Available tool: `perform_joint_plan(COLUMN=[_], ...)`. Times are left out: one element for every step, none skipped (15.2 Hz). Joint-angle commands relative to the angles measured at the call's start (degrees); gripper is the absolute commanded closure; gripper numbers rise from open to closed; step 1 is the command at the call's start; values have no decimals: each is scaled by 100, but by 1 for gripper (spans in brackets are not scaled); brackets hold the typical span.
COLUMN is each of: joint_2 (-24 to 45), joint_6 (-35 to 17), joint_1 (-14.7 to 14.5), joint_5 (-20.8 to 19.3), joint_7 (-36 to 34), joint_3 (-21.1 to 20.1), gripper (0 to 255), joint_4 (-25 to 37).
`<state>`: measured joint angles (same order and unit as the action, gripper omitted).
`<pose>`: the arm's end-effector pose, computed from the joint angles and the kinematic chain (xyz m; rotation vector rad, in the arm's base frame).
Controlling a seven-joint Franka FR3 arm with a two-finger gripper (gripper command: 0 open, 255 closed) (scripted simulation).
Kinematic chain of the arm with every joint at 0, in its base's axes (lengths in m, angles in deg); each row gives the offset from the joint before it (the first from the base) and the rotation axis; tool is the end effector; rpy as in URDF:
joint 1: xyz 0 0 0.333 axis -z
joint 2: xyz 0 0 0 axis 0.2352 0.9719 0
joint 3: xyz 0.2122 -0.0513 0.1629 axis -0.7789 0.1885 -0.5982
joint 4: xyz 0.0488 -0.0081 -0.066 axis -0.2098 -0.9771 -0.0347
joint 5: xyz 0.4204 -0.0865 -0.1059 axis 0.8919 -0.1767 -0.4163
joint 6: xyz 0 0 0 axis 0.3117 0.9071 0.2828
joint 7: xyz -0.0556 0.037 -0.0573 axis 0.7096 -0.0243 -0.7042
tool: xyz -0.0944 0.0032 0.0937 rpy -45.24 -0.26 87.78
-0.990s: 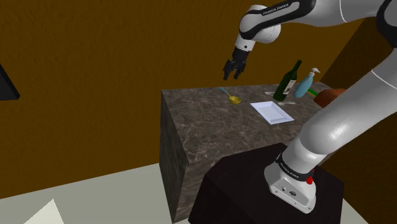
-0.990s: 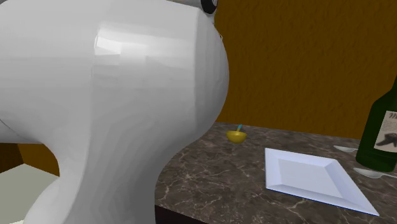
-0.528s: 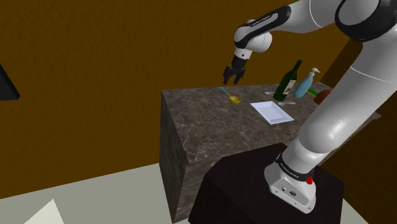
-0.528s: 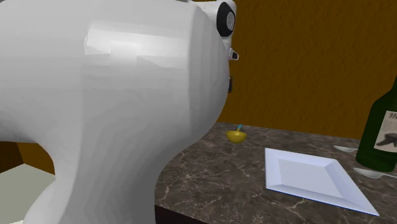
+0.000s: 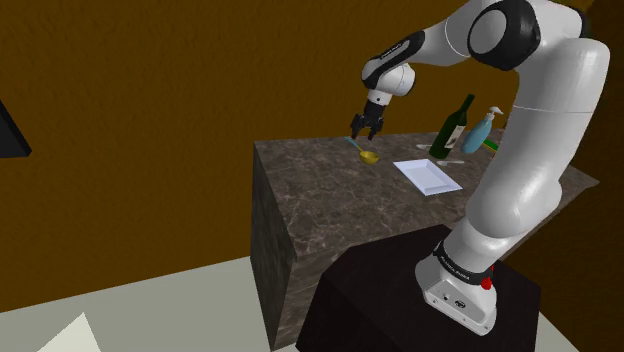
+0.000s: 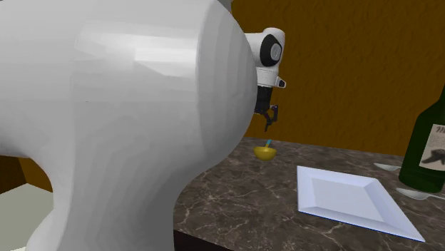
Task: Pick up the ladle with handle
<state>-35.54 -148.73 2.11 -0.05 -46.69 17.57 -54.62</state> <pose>0.5272 -0.3019 0.1915 -2.9335 0.5278 0.0448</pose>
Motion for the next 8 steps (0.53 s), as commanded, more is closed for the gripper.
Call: perform_joint_plan(joint_2=[415, 612, 809, 1005, 1202, 1264, 1317, 1370], joint_6=[-33, -40, -43, -42, -38, -36, -87, -139], joint_1=[140, 215, 291, 369, 449, 476, 485, 494], joint_5=[159, 230, 299, 365, 428, 446, 469, 492], joint_7=[71, 99, 124, 145, 161, 165, 185, 204], joint_3=[16, 19, 21, 21, 19, 16, 2, -12], gripper=[0, 0, 0, 0, 0, 0, 0, 0], joint_4=[309, 462, 620, 782, 950, 1004, 1002, 1001])
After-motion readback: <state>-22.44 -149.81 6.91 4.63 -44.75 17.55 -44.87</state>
